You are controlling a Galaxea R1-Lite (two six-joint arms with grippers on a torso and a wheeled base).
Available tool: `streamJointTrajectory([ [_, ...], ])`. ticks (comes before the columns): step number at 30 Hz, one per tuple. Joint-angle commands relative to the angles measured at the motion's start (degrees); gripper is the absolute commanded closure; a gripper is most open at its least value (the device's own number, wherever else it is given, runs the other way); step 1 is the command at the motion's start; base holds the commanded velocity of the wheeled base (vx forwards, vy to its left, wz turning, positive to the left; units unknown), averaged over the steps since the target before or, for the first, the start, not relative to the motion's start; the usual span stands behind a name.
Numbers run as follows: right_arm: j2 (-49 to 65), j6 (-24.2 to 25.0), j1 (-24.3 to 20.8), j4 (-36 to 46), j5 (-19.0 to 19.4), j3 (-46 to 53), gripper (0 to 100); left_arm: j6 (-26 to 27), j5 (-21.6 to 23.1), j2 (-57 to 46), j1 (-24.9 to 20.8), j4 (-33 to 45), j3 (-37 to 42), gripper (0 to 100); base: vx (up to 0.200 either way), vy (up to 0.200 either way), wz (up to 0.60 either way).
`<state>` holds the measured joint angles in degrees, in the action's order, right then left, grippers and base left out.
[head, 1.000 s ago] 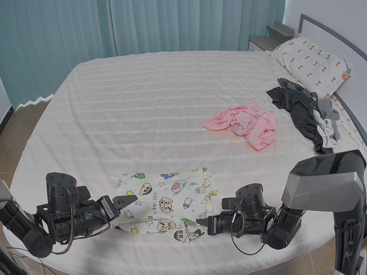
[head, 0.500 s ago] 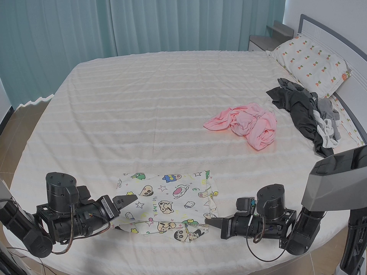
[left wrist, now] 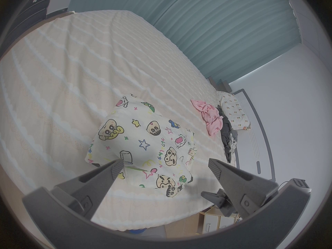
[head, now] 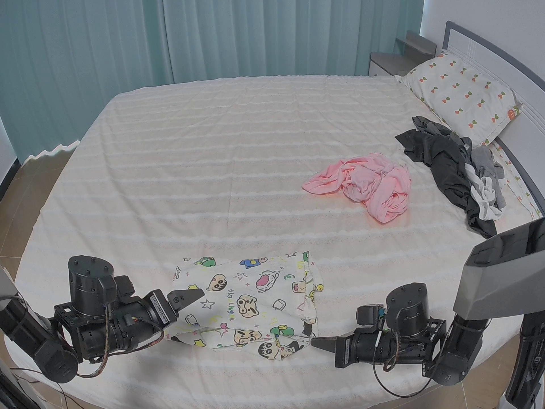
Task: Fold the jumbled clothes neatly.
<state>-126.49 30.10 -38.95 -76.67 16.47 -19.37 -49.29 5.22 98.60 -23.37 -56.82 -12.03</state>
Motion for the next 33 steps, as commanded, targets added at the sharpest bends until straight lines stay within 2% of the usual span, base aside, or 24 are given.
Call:
streamJointTrajectory([
  [1,-6.05,-0.13,1.16,0.38,-0.12,-3.22,100,-0.02,-0.03,0.1,-0.01,-0.04,0.08,0,0.0,0.0,0.0],
  [3,-6.66,-0.3,1.68,1.96,-0.12,-4.62,100,-0.02,-0.03,0.1,-0.01,-0.04,0.08,0,0.0,0.0,0.0],
  [4,-6.49,-0.57,2.39,5.3,-0.12,-6.47,100,-0.02,-0.03,0.1,-0.01,-0.04,0.08,0,0.0,0.0,0.0],
  [5,-6.31,-0.74,2.74,6.88,-0.12,-7.35,0,-0.02,0.06,0.1,-0.01,-0.04,0.08,0,0.0,0.0,0.0],
  [15,-7.19,-1.53,4.94,7.94,-0.39,-11.3,0,-0.02,0.06,0.19,0.08,-0.04,0.08,0,0.0,0.0,0.0],
  [21,-8.69,-1.62,4.5,9.87,-0.3,-14.12,0,-0.02,0.06,0.28,-0.01,-0.04,0.08,0,0.0,0.0,0.0],
  [23,-8.51,-1.62,3.97,12.77,-0.3,-15.79,0,-0.11,0.06,0.37,0.08,-0.04,-0.01,0,0.0,0.0,0.0],
  [31,-8.33,-1.62,2.3,14.18,-0.3,-18.51,0,-1.25,0.06,1.16,0.25,-0.04,-0.18,0,0.0,0.0,0.0],
  [32,-8.33,-1.62,2.3,14.26,-0.3,-18.6,100,-1.25,0.06,1.16,0.25,-0.04,-0.18,0,0.0,0.0,0.0],
  [33,-8.42,-1.62,2.21,15.49,-0.21,-18.95,100,-1.25,0.06,1.07,0.34,-0.04,-0.18,0,0.0,0.0,0.0],
])
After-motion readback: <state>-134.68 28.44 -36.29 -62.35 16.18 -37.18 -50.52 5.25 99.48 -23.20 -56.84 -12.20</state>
